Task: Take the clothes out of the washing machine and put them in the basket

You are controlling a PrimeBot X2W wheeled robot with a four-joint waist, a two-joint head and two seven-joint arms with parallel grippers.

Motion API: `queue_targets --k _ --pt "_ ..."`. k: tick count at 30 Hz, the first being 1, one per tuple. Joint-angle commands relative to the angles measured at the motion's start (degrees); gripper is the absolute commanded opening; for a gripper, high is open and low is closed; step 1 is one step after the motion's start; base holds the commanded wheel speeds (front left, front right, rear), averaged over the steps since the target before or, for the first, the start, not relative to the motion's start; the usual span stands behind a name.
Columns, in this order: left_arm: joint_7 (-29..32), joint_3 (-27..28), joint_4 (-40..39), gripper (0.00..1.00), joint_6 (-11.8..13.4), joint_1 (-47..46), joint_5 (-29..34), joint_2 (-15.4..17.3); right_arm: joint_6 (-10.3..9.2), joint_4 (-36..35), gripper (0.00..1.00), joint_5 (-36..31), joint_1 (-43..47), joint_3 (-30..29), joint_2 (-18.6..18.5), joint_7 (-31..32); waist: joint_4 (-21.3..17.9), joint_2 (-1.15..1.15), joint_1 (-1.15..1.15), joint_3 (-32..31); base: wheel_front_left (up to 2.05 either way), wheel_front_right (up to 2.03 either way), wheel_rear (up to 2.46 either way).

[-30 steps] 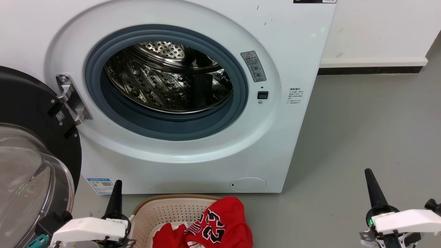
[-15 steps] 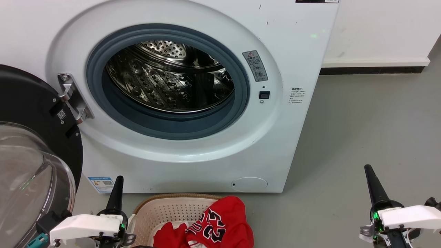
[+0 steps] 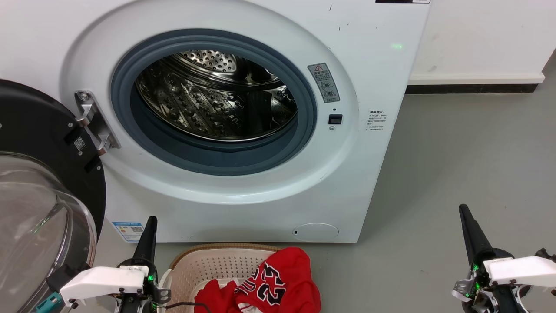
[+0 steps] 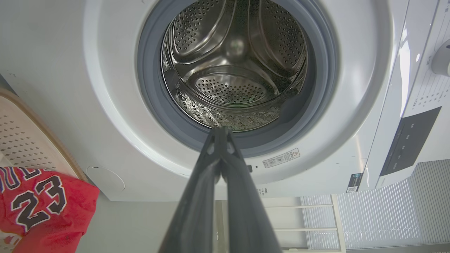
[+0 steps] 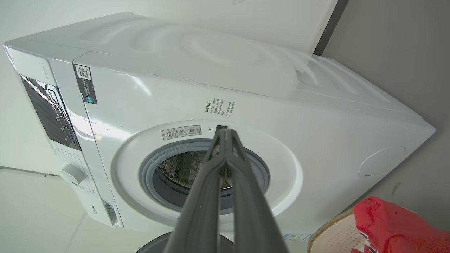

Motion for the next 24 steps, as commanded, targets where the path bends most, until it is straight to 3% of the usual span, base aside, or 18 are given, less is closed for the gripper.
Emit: queue_targets --k 1,24 --pt "0.3 0.2 -0.1 0.00 -0.2 -1.1 -0.8 0.0 -0.01 0.0 0.00 0.9 -1.4 -0.1 -0.3 0.2 0.0 0.00 0.00 0.0 0.00 0.00 0.00" --pt "2.8 0.7 1.0 0.00 -1.0 -2.5 -11.4 0.0 -0.02 1.1 0.00 11.6 -2.6 -0.8 0.0 3.1 0.5 0.00 0.00 0.2 0.00 0.00 0.00"
